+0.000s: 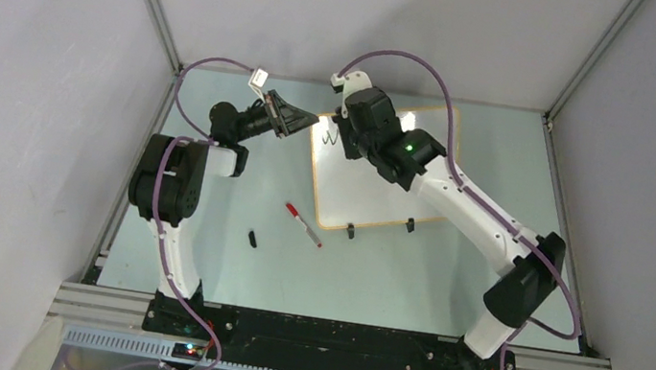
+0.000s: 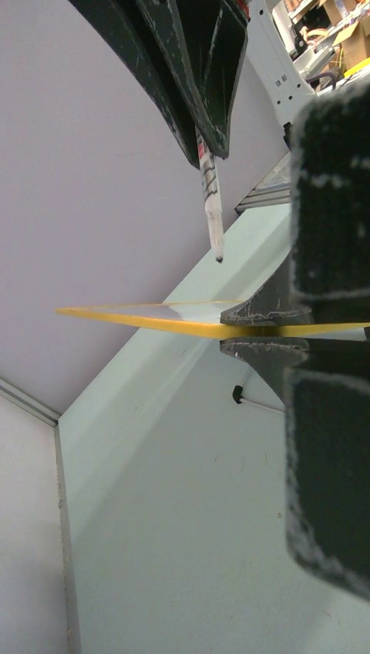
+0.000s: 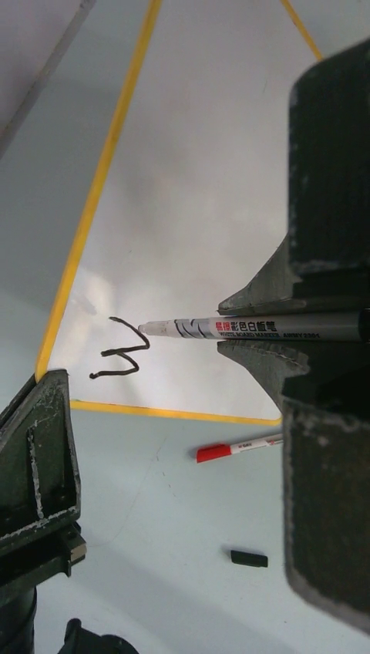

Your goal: Write a sentence on the whiteboard

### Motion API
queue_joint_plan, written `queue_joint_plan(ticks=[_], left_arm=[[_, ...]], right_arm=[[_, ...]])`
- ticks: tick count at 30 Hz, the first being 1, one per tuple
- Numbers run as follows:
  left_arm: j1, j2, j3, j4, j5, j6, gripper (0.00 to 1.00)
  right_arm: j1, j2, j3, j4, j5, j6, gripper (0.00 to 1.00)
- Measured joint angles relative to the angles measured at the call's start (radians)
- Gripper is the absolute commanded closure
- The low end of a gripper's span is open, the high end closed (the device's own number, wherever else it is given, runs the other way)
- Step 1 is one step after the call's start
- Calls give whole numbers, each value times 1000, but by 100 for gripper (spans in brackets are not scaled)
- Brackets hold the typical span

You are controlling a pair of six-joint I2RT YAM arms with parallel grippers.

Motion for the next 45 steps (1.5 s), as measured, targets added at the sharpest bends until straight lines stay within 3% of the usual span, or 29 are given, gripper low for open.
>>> queue_joint_plan(ticks=[8,45], left_arm=[[0,0,0,0,0,2,100],[0,0,0,-8,0,12,100]], right_arm=[[-1,-87,-107,71,-6,0,100],[-13,-38,-84,66,-10,0,100]])
